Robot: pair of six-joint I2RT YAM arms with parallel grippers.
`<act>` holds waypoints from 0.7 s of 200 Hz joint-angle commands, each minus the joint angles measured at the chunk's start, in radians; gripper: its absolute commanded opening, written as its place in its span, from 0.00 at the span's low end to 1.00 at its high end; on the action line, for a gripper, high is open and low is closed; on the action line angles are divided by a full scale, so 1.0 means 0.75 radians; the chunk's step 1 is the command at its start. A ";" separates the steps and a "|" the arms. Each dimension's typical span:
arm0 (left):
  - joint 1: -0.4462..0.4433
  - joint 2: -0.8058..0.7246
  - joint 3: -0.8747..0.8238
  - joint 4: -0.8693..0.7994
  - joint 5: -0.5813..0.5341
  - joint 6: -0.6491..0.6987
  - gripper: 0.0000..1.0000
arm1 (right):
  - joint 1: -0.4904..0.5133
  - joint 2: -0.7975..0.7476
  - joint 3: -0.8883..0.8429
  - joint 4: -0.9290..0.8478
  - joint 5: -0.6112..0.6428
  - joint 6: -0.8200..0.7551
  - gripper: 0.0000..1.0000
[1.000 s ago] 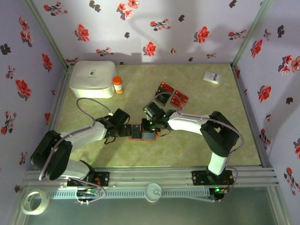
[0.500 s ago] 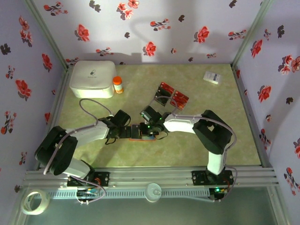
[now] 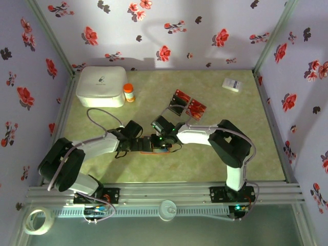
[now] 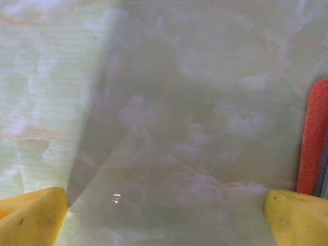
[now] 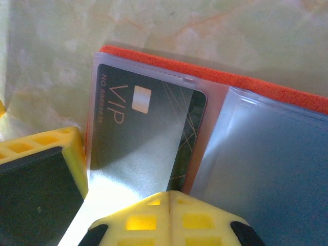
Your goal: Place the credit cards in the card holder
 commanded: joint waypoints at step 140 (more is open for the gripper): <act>0.009 -0.103 0.005 -0.062 -0.018 -0.007 1.00 | -0.024 -0.161 0.032 -0.148 0.080 -0.072 0.03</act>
